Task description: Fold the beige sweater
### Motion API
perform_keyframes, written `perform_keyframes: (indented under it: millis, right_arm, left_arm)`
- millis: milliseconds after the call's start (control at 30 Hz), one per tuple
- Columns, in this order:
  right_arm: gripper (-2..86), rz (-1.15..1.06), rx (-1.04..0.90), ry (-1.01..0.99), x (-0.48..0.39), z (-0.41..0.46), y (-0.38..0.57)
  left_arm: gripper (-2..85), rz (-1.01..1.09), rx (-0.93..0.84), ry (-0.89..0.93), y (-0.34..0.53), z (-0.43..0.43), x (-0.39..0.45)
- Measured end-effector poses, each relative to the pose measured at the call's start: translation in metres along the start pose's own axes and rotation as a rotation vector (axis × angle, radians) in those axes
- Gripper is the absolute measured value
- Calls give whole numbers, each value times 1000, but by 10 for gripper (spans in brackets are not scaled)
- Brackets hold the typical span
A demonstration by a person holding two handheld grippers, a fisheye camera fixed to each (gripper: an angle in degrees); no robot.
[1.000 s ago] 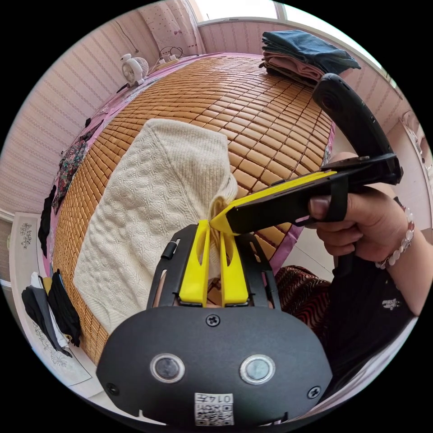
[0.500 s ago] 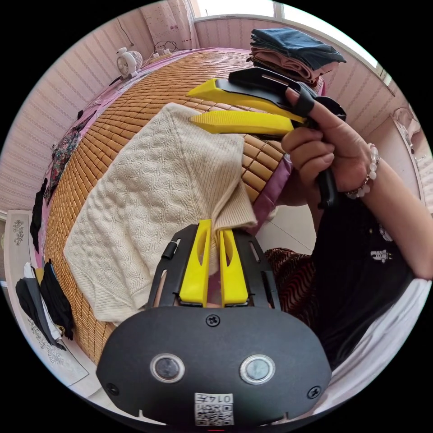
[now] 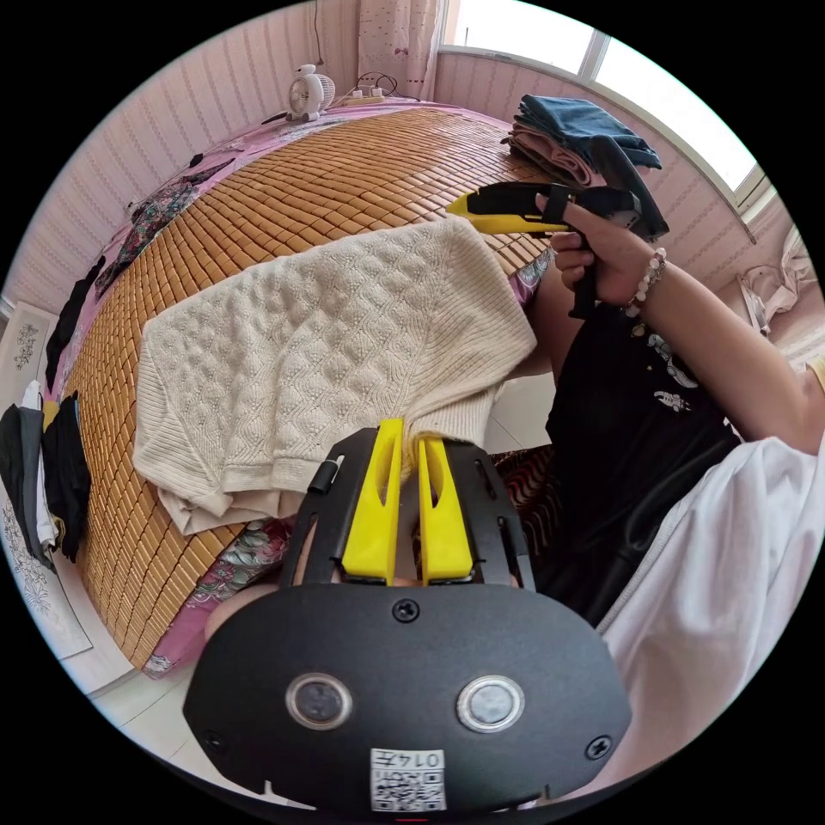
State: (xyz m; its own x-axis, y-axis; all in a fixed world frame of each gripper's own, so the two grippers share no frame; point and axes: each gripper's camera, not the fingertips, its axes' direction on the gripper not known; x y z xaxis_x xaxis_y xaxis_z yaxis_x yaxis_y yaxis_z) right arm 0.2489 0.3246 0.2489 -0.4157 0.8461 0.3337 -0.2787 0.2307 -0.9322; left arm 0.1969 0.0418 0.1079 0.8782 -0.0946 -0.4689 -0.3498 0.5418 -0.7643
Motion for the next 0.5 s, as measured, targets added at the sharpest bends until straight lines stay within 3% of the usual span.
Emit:
perform_keyframes:
  millis: [133,500]
  right_arm:
    - [59,64,-82,-111,-2,13,1]
    - [30,-44,170,-102,-106,-50,-12]
  left_arm:
    - [12,-37,67,9,19,-25,-20]
    - [17,-114,425,275,54,-112,-69]
